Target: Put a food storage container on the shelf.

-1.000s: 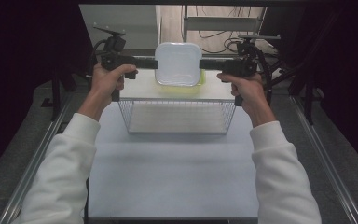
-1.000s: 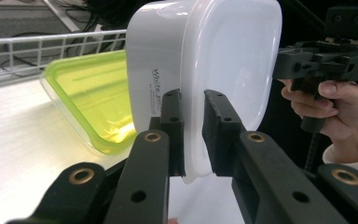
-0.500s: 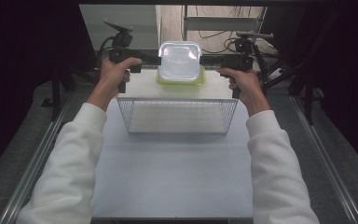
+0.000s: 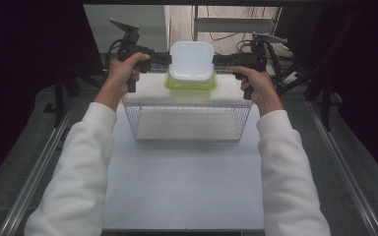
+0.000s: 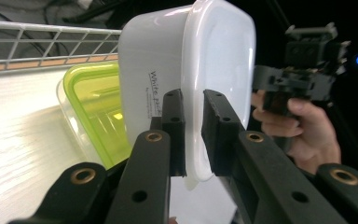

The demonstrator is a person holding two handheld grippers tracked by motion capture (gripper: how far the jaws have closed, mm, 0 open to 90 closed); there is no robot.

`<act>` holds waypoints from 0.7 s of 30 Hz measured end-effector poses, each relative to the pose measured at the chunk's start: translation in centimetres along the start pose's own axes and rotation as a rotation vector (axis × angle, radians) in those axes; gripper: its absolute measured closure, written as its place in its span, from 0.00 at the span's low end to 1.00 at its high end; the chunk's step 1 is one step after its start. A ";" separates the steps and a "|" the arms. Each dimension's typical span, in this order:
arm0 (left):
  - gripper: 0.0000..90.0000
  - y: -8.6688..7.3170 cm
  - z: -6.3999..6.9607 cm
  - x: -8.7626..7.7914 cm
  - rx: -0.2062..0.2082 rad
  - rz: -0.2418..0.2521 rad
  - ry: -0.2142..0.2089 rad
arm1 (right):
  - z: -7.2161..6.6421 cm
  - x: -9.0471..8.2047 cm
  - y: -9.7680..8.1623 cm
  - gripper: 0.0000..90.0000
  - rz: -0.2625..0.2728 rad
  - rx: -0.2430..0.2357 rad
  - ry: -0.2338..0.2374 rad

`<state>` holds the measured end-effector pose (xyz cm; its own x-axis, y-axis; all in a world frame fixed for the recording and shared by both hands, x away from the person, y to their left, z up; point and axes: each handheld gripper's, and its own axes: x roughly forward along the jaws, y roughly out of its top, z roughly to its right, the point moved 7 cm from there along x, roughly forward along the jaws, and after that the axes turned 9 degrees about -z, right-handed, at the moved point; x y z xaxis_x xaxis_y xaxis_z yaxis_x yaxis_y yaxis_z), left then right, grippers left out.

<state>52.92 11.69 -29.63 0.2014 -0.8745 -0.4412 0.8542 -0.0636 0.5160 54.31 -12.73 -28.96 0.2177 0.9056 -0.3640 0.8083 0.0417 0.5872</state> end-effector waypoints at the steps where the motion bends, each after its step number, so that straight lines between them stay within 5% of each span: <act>1: 0.89 0.2 -0.2 0.0 -0.017 0.001 -0.009 | 0.2 0.1 0.1 0.87 0.002 0.016 0.006; 10: 0.87 1.0 -1.2 0.4 -0.097 0.031 -0.075 | 1.4 0.5 0.8 0.87 0.033 0.139 0.034; 21: 0.87 1.2 -1.9 0.7 -0.128 0.049 -0.085 | 2.5 1.0 1.2 0.85 0.055 0.237 0.033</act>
<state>54.99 11.88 -30.70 0.2080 -0.9129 -0.3511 0.8993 0.0374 0.4356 56.88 -12.86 -30.43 0.2505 0.9170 -0.3103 0.9024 -0.1051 0.4178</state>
